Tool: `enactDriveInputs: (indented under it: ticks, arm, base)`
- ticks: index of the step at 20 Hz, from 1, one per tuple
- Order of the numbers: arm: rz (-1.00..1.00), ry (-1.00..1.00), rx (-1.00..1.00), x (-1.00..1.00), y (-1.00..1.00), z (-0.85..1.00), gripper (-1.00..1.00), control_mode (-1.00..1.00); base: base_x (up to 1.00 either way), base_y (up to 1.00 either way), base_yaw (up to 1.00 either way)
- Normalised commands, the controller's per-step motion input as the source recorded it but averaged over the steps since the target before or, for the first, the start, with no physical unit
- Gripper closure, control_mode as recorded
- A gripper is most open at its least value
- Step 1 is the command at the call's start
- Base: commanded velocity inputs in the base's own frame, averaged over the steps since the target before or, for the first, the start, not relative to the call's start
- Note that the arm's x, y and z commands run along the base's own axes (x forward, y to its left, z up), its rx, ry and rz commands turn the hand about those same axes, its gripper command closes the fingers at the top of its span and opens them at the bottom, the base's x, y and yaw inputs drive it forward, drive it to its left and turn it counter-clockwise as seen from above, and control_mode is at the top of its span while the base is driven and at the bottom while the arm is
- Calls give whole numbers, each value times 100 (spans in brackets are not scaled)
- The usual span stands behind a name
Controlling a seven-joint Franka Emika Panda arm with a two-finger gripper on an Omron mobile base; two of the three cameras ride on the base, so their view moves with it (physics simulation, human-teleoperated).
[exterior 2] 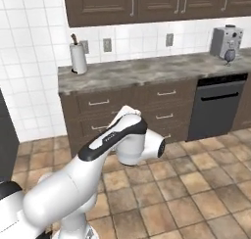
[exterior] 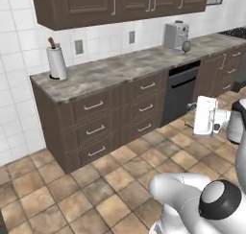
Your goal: Retrieve the wine glasses from the counter and place one next to each plate.
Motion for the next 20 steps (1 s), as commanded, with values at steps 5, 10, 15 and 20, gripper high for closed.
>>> enactDriveInputs:
  ticks: [5, 10, 15, 20]
  arm:
    - [0, 0, 0, 0, 0, 0, -100, 100]
    - [0, 0, 0, 0, 0, 0, -100, 100]
    - [0, 0, 0, 0, 0, 0, -100, 100]
    - [0, 0, 0, 0, 0, 0, -100, 100]
  base:
    - [100, 0, 32]
    - [100, 0, 21]
    - [100, 0, 13]
    - [78, -57, -9]
